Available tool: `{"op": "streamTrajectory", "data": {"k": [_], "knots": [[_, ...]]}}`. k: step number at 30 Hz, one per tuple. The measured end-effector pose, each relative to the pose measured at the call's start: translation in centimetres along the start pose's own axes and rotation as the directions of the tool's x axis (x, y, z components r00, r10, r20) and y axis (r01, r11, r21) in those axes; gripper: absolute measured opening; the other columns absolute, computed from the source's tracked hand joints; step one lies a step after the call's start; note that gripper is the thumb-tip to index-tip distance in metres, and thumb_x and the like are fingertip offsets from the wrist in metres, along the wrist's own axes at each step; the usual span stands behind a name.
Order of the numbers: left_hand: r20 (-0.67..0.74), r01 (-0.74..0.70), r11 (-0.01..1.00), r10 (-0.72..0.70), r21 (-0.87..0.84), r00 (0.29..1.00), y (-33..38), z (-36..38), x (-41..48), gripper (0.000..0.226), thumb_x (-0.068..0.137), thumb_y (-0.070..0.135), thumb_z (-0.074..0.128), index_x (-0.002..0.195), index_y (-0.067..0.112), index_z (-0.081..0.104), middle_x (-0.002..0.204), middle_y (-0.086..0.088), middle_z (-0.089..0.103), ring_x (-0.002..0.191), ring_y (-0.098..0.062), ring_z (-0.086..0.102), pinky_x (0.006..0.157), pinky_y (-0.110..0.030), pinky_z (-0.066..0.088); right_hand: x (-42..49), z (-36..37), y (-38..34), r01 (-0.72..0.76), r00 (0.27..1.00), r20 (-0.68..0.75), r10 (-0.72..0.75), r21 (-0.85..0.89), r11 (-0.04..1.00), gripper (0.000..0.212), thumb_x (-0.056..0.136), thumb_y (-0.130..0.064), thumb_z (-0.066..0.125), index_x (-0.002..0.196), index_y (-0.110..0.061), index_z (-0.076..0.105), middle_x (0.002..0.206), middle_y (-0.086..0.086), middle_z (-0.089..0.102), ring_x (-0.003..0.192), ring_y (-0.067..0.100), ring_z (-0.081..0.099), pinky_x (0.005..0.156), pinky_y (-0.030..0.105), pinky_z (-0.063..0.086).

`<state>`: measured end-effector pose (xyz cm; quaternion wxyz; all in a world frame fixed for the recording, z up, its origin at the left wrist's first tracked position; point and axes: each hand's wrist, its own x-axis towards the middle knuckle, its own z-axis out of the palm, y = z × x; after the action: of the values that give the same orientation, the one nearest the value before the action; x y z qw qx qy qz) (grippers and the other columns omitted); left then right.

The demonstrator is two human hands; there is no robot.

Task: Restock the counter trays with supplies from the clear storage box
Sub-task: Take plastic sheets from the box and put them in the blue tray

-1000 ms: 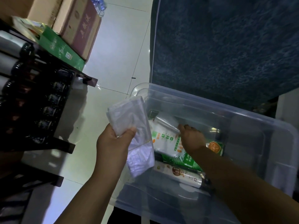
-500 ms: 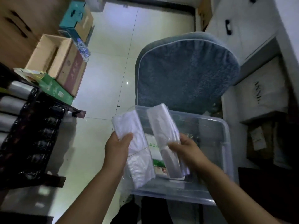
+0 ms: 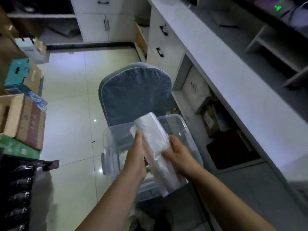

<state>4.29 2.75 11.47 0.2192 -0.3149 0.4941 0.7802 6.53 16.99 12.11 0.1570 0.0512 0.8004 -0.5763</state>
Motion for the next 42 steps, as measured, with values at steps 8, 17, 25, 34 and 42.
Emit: {"op": "streamTrajectory", "data": {"k": [8, 17, 25, 34, 42], "knots": [[0.177, -0.073, 0.992, 0.053, 0.106, 0.983, -3.6, 8.1, -5.2, 0.016, 0.076, 0.018, 0.073, 0.091, 0.017, 0.067, 0.073, -0.004, 0.076, 0.069, -0.024, 0.072, 0.061, -0.037, 0.057, -8.6, -7.0, 0.7, -0.062, 0.981, -0.195, 0.005, -0.287, 0.956, 0.063, 0.080, -0.047, 0.058, 0.133, -0.050, 0.025, 0.114, -0.028, 0.024, 0.110, -0.004, 0.034, 0.090, 0.017, 0.038], [0.472, -0.140, 0.975, 0.044, 0.170, 0.880, -13.3, 20.5, -16.0, 0.012, 0.073, 0.015, 0.075, 0.081, 0.018, 0.068, 0.070, -0.003, 0.075, 0.065, -0.022, 0.072, 0.052, -0.036, 0.059, -25.3, -17.9, 4.0, -0.114, 0.940, -0.271, 0.205, 0.318, 0.941, 0.061, 0.067, -0.031, 0.081, 0.121, -0.019, 0.056, 0.115, 0.008, 0.068, 0.105, 0.024, 0.065, 0.094, 0.046, 0.052], [0.702, -0.239, 0.941, 0.001, 0.241, 0.712, -25.5, 30.6, -26.6, 0.034, 0.062, 0.014, 0.078, 0.094, 0.011, 0.067, 0.084, -0.009, 0.075, 0.077, -0.023, 0.072, 0.062, -0.036, 0.060, -43.9, -26.2, 10.5, -0.155, 0.812, -0.514, 0.276, 0.267, 0.951, 0.037, 0.060, -0.037, 0.082, 0.094, -0.028, 0.069, 0.090, -0.002, 0.075, 0.084, 0.011, 0.070, 0.073, 0.026, 0.057], [0.692, -0.029, 0.945, -0.217, 0.325, 0.689, -35.2, 37.8, -33.6, 0.059, 0.046, 0.037, 0.083, 0.097, 0.011, 0.068, 0.083, -0.006, 0.077, 0.076, -0.020, 0.073, 0.054, -0.030, 0.056, -56.6, -32.3, 14.5, -0.255, 0.739, -0.598, 0.311, 0.178, 0.950, 0.028, 0.066, -0.033, 0.079, 0.091, -0.028, 0.067, 0.083, -0.007, 0.072, 0.076, 0.000, 0.067, 0.063, 0.013, 0.051], [0.810, -0.281, 0.894, -0.136, 0.348, 0.571, -39.3, 44.3, -33.4, 0.016, 0.078, 0.030, 0.066, 0.078, 0.015, 0.063, 0.065, 0.002, 0.069, 0.064, -0.014, 0.065, 0.058, -0.028, 0.052, -62.7, -37.0, 16.4, -0.346, 0.626, -0.702, 0.339, 0.140, 0.928, 0.026, 0.068, -0.029, 0.076, 0.091, -0.027, 0.064, 0.086, -0.005, 0.069, 0.081, 0.009, 0.065, 0.067, 0.022, 0.052]]}}
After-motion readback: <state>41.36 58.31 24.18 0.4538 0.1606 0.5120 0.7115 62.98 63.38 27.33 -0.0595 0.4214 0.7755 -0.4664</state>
